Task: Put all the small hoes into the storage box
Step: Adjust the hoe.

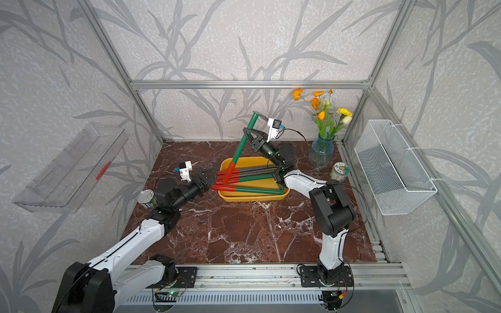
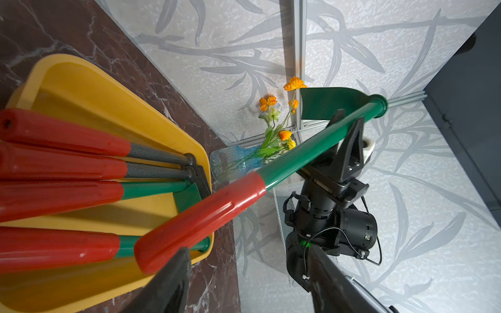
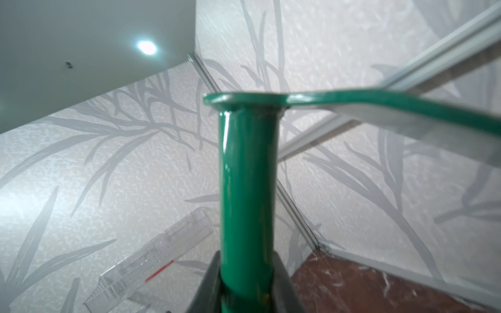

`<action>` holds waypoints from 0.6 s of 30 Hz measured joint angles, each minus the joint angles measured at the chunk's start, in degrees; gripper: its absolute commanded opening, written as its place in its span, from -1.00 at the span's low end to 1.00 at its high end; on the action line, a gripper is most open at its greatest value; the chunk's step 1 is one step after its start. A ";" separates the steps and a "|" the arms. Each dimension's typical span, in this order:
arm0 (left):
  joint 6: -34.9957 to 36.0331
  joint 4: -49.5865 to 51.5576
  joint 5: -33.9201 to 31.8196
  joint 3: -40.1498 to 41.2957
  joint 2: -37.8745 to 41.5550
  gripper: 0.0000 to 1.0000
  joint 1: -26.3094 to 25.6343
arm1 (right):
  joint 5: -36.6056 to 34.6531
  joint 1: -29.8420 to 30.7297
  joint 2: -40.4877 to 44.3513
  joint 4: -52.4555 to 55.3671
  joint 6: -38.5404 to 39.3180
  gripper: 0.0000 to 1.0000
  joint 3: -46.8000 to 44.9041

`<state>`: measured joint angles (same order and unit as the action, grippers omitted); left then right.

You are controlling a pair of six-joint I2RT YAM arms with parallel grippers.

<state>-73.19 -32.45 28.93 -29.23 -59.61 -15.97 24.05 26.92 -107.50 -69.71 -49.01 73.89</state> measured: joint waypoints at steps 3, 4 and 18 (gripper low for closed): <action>-3.48 -0.94 -2.99 0.04 0.02 0.35 -2.21 | -0.22 0.13 -0.98 -2.69 0.70 -1.00 5.11; -4.68 -1.57 -4.22 0.04 -0.07 0.35 -3.06 | -0.44 0.31 -1.42 -3.52 0.94 -1.00 6.64; -10.45 -14.69 -21.64 -2.23 -5.20 0.36 -5.73 | -1.31 2.91 -5.33 -5.20 1.27 -1.00 9.94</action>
<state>-83.64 -47.13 7.29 -31.46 -64.82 -21.69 22.74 29.82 -112.84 -74.91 -47.75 83.83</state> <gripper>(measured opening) 0.679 0.244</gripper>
